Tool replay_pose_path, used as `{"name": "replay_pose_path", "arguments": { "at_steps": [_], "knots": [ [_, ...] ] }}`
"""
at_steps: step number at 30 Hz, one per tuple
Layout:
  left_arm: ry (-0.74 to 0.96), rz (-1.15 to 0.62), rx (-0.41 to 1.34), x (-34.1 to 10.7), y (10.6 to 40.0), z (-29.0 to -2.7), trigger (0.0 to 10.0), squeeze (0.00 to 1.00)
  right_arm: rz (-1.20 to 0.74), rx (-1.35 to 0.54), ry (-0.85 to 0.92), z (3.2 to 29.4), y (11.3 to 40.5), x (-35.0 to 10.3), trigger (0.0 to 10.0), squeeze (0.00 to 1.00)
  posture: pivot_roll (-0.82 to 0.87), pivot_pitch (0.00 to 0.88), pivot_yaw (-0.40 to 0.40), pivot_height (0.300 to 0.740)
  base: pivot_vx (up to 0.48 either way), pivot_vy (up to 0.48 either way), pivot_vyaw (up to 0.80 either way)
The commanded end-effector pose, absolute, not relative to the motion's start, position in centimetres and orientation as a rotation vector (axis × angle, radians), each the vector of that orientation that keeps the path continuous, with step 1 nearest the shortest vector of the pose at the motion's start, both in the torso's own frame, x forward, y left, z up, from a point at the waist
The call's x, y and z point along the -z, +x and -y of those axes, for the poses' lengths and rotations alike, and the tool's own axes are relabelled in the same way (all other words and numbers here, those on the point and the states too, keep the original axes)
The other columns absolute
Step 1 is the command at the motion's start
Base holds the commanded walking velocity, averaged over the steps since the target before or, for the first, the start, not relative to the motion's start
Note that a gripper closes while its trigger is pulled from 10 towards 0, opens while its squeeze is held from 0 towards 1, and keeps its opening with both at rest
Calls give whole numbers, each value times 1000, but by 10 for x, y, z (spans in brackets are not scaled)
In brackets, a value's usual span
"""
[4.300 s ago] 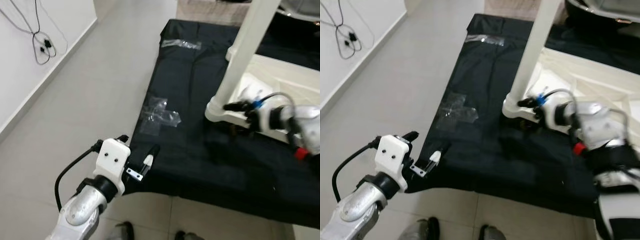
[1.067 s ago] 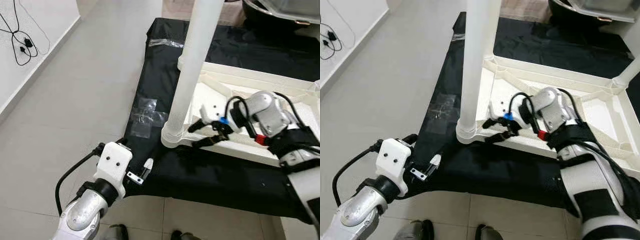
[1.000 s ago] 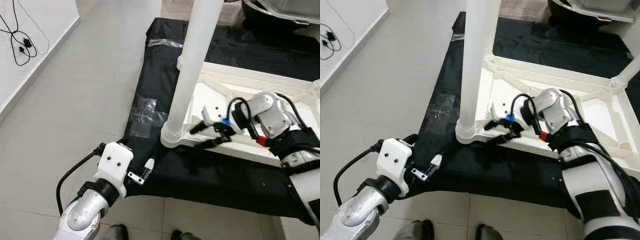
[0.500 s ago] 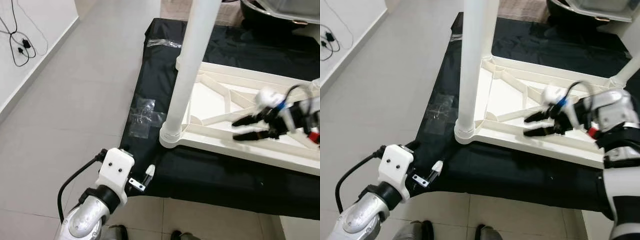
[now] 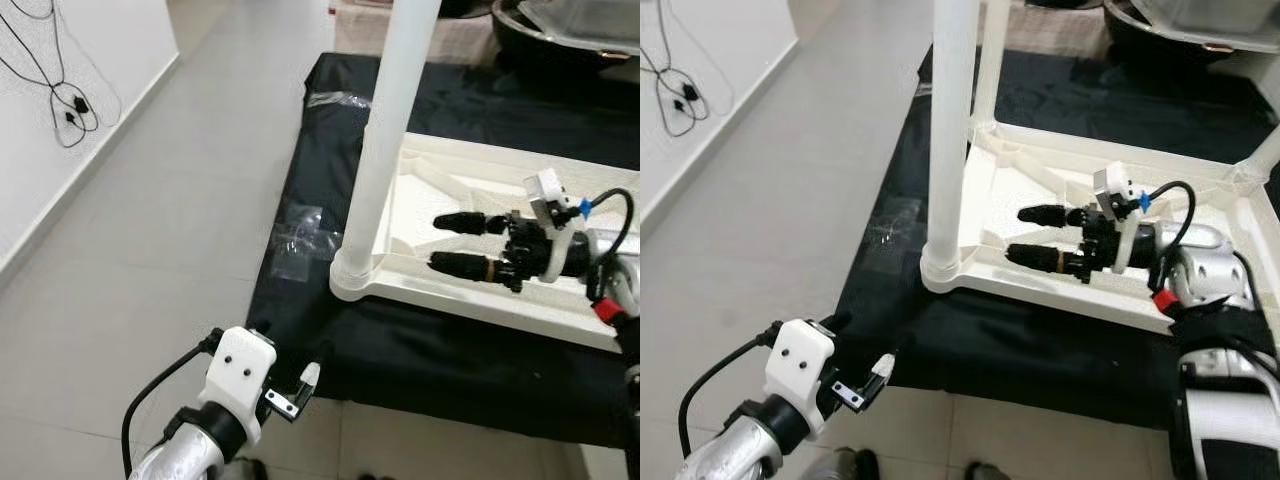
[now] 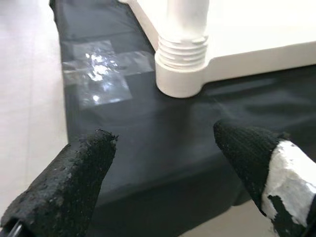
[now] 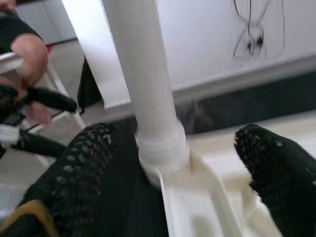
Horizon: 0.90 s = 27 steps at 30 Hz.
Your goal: Building children table
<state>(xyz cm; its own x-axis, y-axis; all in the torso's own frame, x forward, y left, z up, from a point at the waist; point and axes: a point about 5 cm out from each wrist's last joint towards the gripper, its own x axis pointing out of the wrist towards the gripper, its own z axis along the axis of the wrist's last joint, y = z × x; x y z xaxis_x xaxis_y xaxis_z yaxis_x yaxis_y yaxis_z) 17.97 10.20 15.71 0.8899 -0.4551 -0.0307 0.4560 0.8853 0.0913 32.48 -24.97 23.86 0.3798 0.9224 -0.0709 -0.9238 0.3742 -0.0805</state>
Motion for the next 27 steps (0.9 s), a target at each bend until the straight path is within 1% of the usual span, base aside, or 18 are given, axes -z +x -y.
{"name": "replay_pose_path", "arguments": {
  "at_steps": [1,4,5,12,16,22,23,27],
  "knots": [
    [96,-27,478,-151,179,-101,10000,0,34,-1180,-105,239,322,-240,10000,1000,131,111,-29,740,0,0,0],
    [96,-27,478,-151,179,-101,10000,0,34,-1180,-105,239,322,-240,10000,1000,131,111,-29,740,0,0,0],
    [97,-29,481,-150,179,-100,10000,0,51,-1184,-112,233,322,-240,10000,0,128,106,-27,740,0,0,0],
    [93,-32,483,-147,179,-98,10000,0,76,-1224,-91,219,322,-241,10000,0,133,105,-40,740,0,0,0],
    [93,-13,484,-150,180,-96,10000,0,86,-1200,-56,209,322,-238,10000,0,132,110,-43,740,0,0,0],
    [91,-4,488,-152,181,-95,10000,0,94,-1183,-42,202,322,-236,10000,0,129,112,-38,740,0,0,0],
    [90,0,491,-152,181,-94,10000,0,99,-1170,-37,195,324,-235,10000,0,128,116,-41,740,0,0,0],
    [88,6,494,-153,181,-93,10000,0,101,-1155,-34,188,327,-232,10000,0,131,119,-43,740,0,0,0]
  ]
}}
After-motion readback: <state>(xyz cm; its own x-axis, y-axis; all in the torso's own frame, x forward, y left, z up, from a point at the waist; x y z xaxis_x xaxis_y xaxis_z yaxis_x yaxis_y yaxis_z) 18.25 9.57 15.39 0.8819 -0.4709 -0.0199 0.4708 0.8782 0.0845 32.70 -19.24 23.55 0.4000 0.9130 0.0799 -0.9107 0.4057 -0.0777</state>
